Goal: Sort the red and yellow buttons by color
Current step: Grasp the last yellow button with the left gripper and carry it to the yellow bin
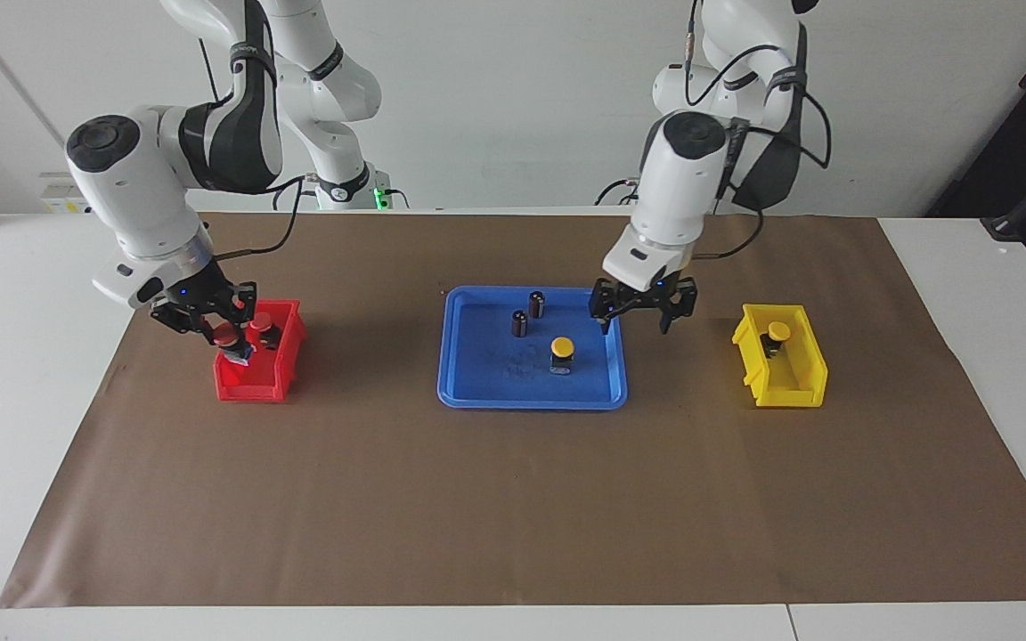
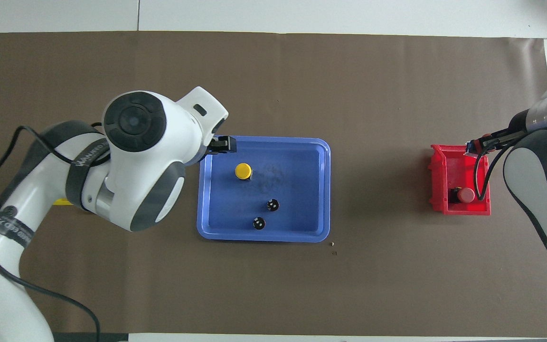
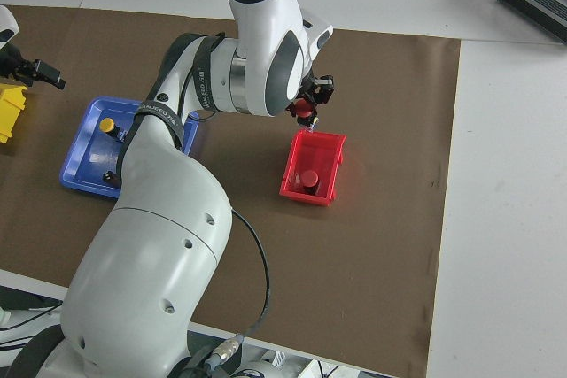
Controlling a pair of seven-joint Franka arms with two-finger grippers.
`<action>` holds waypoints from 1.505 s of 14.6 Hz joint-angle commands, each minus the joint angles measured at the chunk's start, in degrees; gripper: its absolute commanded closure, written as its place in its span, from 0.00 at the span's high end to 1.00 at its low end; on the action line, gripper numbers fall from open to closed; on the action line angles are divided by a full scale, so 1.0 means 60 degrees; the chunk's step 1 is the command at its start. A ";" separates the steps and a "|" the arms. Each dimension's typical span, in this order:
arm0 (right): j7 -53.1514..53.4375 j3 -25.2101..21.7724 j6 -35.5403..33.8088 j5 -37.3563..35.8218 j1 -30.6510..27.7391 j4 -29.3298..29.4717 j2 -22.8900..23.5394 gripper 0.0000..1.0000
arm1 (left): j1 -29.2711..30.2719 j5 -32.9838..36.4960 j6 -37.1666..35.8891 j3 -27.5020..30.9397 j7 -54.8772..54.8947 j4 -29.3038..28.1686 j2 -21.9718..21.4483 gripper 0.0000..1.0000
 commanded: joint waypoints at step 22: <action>-0.0618 0.0168 0.1063 0.0223 -0.0365 -0.1349 -0.0362 0.99 | 0.2181 0.0092 -0.2413 0.0277 0.1982 0.1378 -0.0061 0.01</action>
